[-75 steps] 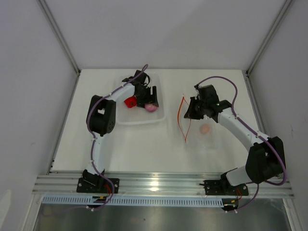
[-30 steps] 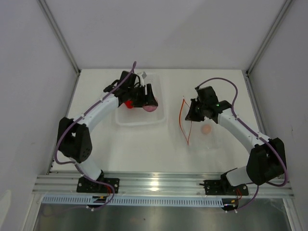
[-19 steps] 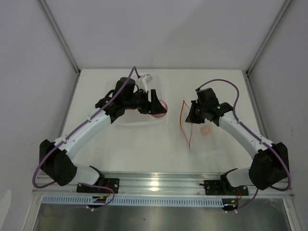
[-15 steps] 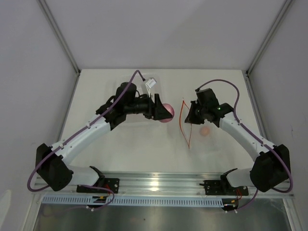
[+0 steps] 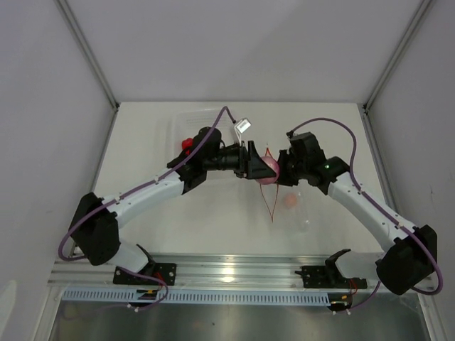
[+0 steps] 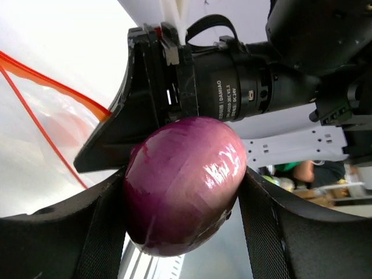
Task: Place the food in the zip-top bag and seal the zipper
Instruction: Place the fake vegetable in the zipper food storage bag.
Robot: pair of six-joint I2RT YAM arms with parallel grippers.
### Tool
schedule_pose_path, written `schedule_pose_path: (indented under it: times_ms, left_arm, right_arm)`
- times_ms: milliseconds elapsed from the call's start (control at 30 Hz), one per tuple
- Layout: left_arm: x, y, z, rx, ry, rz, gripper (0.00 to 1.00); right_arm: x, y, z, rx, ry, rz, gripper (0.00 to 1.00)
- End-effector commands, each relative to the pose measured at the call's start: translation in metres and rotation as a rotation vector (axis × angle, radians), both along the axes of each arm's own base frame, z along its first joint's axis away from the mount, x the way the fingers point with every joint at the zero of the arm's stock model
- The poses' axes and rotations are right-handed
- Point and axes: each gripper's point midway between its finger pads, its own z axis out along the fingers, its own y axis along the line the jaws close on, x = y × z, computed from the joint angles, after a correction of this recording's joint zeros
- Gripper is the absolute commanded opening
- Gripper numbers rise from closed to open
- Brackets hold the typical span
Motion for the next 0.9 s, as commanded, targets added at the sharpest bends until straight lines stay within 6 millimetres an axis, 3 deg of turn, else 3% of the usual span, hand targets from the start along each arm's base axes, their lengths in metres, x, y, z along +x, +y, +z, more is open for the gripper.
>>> schedule_pose_path:
  times_ms: [0,133,267,467,867]
  left_arm:
    - [0.005,-0.012,0.001,-0.055,0.031,0.004,0.00]
    - [0.012,-0.017,-0.016,-0.036,0.070,0.022,0.01]
    - [0.019,-0.017,-0.048,0.053,0.104,0.070,0.01]
    - [0.019,-0.013,-0.082,0.137,0.141,0.099,0.01]
    - [0.017,-0.008,-0.110,0.204,0.182,0.119,0.01]
  right_arm:
    - [-0.002,0.009,0.021,0.069,-0.034,0.002,0.00]
    - [-0.003,0.012,0.024,0.094,-0.038,0.000,0.00]
    - [-0.001,0.012,0.027,0.105,-0.043,-0.019,0.00]
    - [0.000,0.017,0.035,0.139,-0.058,-0.017,0.00]
    - [-0.003,0.011,0.053,0.152,-0.104,-0.042,0.00]
